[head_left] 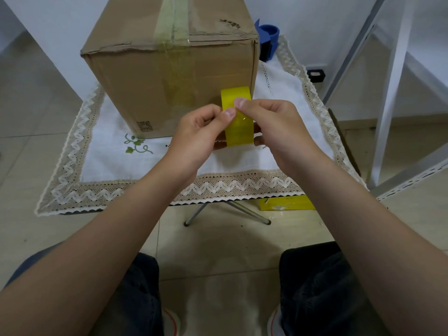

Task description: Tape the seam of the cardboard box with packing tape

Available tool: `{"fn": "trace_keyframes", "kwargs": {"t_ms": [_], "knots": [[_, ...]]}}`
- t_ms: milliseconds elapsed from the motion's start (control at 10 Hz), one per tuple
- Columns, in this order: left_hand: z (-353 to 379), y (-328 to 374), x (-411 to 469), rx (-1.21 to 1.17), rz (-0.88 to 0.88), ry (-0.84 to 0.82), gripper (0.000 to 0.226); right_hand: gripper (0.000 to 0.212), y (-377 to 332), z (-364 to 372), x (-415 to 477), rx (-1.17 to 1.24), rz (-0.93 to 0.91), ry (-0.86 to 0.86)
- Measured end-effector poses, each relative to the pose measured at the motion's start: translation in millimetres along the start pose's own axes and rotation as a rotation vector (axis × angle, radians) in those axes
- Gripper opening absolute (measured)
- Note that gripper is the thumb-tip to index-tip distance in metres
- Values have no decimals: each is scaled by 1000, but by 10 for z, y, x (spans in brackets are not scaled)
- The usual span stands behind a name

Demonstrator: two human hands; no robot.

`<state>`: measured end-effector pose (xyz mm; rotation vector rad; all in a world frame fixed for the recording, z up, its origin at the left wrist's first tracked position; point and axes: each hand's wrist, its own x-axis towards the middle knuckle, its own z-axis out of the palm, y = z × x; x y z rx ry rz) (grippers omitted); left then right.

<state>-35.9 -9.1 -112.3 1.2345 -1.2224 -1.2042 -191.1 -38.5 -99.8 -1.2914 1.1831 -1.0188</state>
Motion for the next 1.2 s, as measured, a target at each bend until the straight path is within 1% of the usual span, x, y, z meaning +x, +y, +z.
{"fn": "trace_keyframes", "kwargs": {"t_ms": [100,200,300,400,500,600,700,800,900,1000,1100,1200], "knots": [[112,20,21,-100,-62,33,22,25,-11,-88,-9,-40,-64,-17],[196,24,72,-184,-137,-28,27,46,-27,-181,-11,-75,-129,20],[280,0,130,-243,-222,-71,34,36,-60,-341,3,-162,-169,138],[316,-44,180,-149,-235,-28,33,37,-59,-529,56,-273,-222,252],[322,-113,223,7,-226,22,27,32,40,-730,176,-540,-198,363],[343,-173,235,103,-216,19,24,25,140,-889,262,-758,-121,428],[354,-190,223,74,-216,-5,26,25,249,-971,317,-928,-78,426],[354,-193,230,66,-237,-7,26,35,363,-985,342,-1057,-49,398],[354,-205,252,76,-249,-10,25,41,409,-963,374,-1153,-40,389],[362,-202,257,88,-253,-26,26,39,429,-955,408,-1217,-29,380],[348,-226,268,85,-240,-42,26,27,408,-956,410,-1200,-60,387],[350,-226,263,66,-247,-16,26,37,350,-910,407,-1162,-107,451]]}}
